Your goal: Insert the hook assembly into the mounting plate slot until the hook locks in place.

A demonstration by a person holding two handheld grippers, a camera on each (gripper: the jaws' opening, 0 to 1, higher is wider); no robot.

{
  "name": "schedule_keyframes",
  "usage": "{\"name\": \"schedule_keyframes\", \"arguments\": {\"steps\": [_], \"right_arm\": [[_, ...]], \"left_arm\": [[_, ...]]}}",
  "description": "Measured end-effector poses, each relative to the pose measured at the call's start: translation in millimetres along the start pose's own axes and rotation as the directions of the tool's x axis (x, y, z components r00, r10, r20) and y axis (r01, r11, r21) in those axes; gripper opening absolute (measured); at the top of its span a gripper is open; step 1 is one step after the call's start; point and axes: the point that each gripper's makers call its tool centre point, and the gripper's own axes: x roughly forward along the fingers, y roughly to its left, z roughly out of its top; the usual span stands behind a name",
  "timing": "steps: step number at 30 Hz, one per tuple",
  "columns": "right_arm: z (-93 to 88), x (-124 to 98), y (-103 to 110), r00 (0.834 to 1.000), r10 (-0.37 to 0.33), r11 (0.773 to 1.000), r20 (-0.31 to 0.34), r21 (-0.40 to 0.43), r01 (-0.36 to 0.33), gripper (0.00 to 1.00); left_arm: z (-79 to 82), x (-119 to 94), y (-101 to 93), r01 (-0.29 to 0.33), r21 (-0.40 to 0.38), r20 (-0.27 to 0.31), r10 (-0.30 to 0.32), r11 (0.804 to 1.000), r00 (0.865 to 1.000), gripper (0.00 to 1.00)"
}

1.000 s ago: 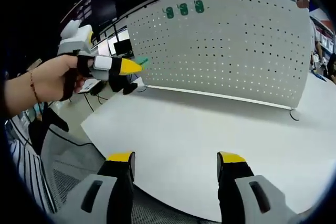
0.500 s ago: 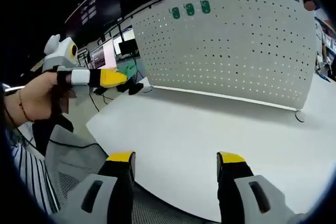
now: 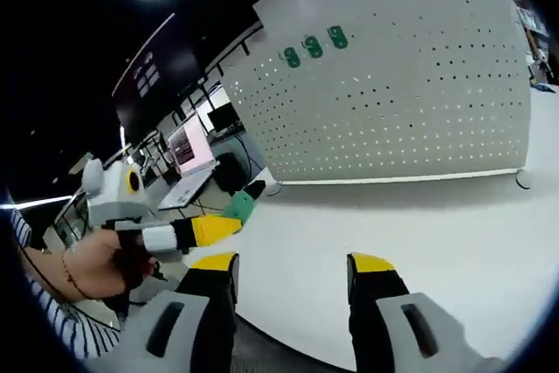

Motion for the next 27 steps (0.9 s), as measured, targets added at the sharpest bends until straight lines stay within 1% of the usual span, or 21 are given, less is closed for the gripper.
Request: {"name": "schedule_keyframes", "arguments": {"steps": [1,3,5,7,10,11,12,15,19,23,27], "right_arm": [[4.1,2,6,1.000,0.024,0.999,0.018,0.047,-0.025,0.42],[6.3,6,10,0.998,0.050,0.991,0.031,0.120,-0.054,0.40],[4.3,9,12,0.998,0.066,0.986,0.020,0.155,-0.068,0.37],[7.8,12,20,0.994,0.100,0.977,0.035,0.186,-0.105,0.36],[10.1,14,28,0.991,0.129,0.969,0.042,0.205,-0.135,0.32],[10.1,15,28,0.990,0.131,0.968,0.043,0.209,-0.137,0.31],[9.2,17,29,0.990,0.131,0.966,0.043,0.218,-0.137,0.31],[7.8,20,31,0.989,0.142,0.953,0.044,0.263,-0.149,0.29],[5.8,22,34,0.988,0.153,0.951,0.035,0.267,-0.157,0.26],[7.3,24,36,0.986,0.157,0.944,0.051,0.286,-0.165,0.23],[6.6,24,38,0.985,0.165,0.941,0.052,0.292,-0.173,0.17]], "left_arm": [[0.4,0,-1.0,0.003,0.001,0.002,-0.003,1.000,1.000,0.01],[1.9,0,-4.7,0.018,0.004,0.011,-0.018,1.000,1.000,0.01],[1.2,0,-6.9,0.025,0.009,0.011,-0.025,1.000,1.000,0.01],[0.7,-1,-10.0,0.033,0.014,0.013,-0.034,0.999,0.999,0.01],[0.2,-1,-12.6,0.042,0.033,0.021,-0.043,0.999,0.999,0.01],[-1.3,0,-12.9,0.044,0.037,0.016,-0.045,0.998,0.999,0.01],[-6.0,1,-12.3,0.041,0.047,-0.004,-0.041,0.998,0.999,0.01],[-6.9,1,-14.9,0.050,0.040,-0.001,-0.050,0.998,0.999,0.01],[-5.1,1,-20.3,0.066,0.054,0.005,-0.066,0.996,0.998,0.01],[-5.1,2,-23.9,0.075,0.077,0.003,-0.076,0.994,0.997,0.01],[-7.1,2,-25.9,0.082,0.091,-0.001,-0.083,0.992,0.997,0.01]]}}
